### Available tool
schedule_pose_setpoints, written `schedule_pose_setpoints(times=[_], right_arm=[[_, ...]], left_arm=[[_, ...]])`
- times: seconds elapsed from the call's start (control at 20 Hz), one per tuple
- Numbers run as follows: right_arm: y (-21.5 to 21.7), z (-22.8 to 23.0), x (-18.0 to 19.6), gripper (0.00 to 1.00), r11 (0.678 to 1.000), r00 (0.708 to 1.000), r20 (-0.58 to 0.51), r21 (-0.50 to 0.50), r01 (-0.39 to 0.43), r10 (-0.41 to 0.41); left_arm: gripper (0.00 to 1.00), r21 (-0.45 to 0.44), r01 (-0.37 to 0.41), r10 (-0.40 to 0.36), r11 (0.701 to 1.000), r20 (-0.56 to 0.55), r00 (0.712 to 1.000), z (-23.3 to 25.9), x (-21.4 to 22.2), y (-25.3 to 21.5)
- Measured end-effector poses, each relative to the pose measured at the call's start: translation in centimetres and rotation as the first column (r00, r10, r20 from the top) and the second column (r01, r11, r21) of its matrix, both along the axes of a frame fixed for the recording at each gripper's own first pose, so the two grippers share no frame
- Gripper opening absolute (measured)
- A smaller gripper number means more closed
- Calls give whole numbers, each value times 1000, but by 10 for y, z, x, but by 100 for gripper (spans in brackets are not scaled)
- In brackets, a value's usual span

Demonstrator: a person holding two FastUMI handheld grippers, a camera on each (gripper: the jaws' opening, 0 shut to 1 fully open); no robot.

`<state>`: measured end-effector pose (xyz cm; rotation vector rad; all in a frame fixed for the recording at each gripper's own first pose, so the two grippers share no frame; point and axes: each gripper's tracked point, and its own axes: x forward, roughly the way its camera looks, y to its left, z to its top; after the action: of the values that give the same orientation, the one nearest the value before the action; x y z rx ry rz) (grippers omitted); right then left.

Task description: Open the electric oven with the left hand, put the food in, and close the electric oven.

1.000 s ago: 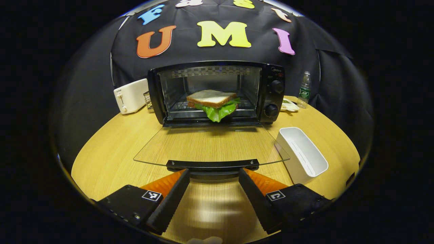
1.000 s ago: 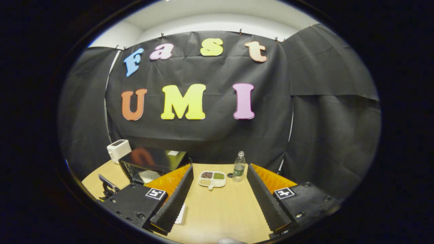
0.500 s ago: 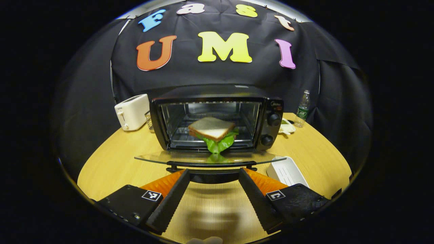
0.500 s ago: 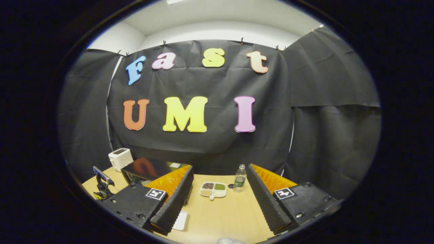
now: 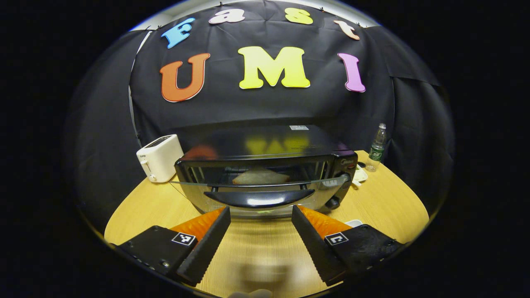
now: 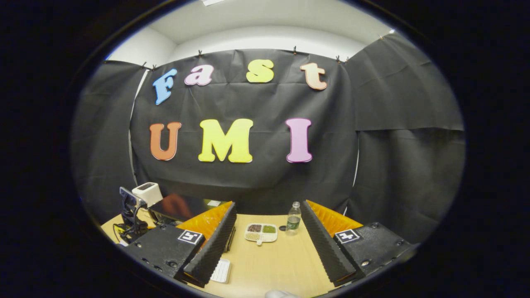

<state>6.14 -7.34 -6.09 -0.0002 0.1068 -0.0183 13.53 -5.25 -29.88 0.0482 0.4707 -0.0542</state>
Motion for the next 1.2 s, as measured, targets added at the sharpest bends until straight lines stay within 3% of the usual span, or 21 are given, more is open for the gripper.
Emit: schedule_pose_setpoints(times=[0.1,0.15,0.25,0.3,0.35,0.5,1.0,1.05,1.15,1.2], right_arm=[[-3,-1,0,100,1000,1000,-4,-5,9,-9],[-4,0,1,95,1000,1000,-6,-9,10,-10],[-5,-1,2,95,1000,1000,-2,-12,13,-13],[-5,0,2,100,1000,1000,-4,-12,15,-15],[-4,0,1,95,1000,1000,-7,-11,15,-15],[1,2,2,96,1000,1000,-3,-12,5,-5],[41,27,0,100,998,998,26,15,-63,62],[45,29,-1,95,997,997,30,23,-68,68],[52,32,-2,95,997,997,28,29,-75,74],[57,33,-4,100,996,996,28,34,-80,79]], left_arm=[[97,-8,1,-1,1000,28,1000,8,15,-1],[97,-5,3,-3,1000,49,999,13,21,-2],[97,-4,9,-9,1000,64,998,18,28,-4],[98,-3,8,-8,1000,68,998,19,29,-5],[97,-4,10,-9,1000,71,997,21,28,-7],[98,4,1,-2,1000,98,995,36,20,-4],[97,-26,-43,49,999,320,946,192,-49,31],[97,-34,-48,57,998,334,941,207,-56,35],[92,-42,-71,81,997,356,931,230,-72,49],[97,-42,-80,90,996,370,925,240,-79,55]])
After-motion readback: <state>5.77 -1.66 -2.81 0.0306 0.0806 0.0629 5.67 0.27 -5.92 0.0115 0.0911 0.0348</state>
